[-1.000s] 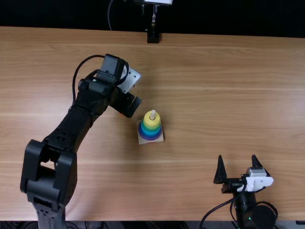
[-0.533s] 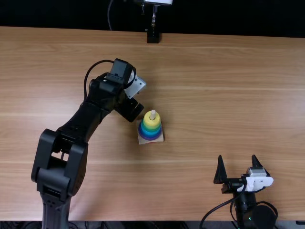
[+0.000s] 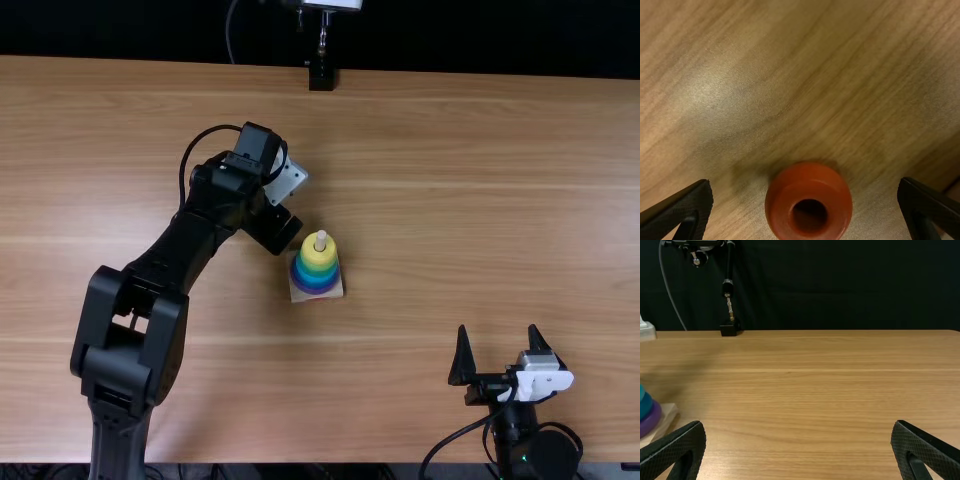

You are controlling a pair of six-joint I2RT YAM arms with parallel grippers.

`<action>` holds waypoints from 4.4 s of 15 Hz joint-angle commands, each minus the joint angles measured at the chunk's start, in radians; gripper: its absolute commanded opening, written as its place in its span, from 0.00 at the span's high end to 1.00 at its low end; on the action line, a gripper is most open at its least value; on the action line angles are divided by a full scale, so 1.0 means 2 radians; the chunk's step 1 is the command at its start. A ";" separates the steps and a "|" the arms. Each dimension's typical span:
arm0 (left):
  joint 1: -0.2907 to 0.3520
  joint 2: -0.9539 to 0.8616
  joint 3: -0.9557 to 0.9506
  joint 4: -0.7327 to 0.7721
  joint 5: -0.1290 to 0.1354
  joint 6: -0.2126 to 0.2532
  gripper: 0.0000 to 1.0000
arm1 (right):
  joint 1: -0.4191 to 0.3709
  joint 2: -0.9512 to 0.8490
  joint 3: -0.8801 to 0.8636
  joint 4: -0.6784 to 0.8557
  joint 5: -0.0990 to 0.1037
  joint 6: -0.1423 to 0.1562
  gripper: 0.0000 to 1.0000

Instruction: Build the Hanoi tower: stack the rings onto the peg from bottom to top in this color order: purple, dark blue, light blue, dark green, light green, yellow, orange.

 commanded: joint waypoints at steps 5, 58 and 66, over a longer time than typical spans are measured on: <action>-0.005 0.013 0.016 -0.004 -0.001 0.007 0.00 | -0.004 -0.006 -0.005 0.003 0.004 0.001 0.00; -0.111 -0.064 0.293 -0.341 0.008 -0.155 1.00 | -0.004 -0.006 -0.005 0.003 0.004 0.001 0.00; -0.117 -0.054 0.292 -0.338 0.008 -0.168 1.00 | -0.004 -0.006 -0.005 0.003 0.004 0.001 0.00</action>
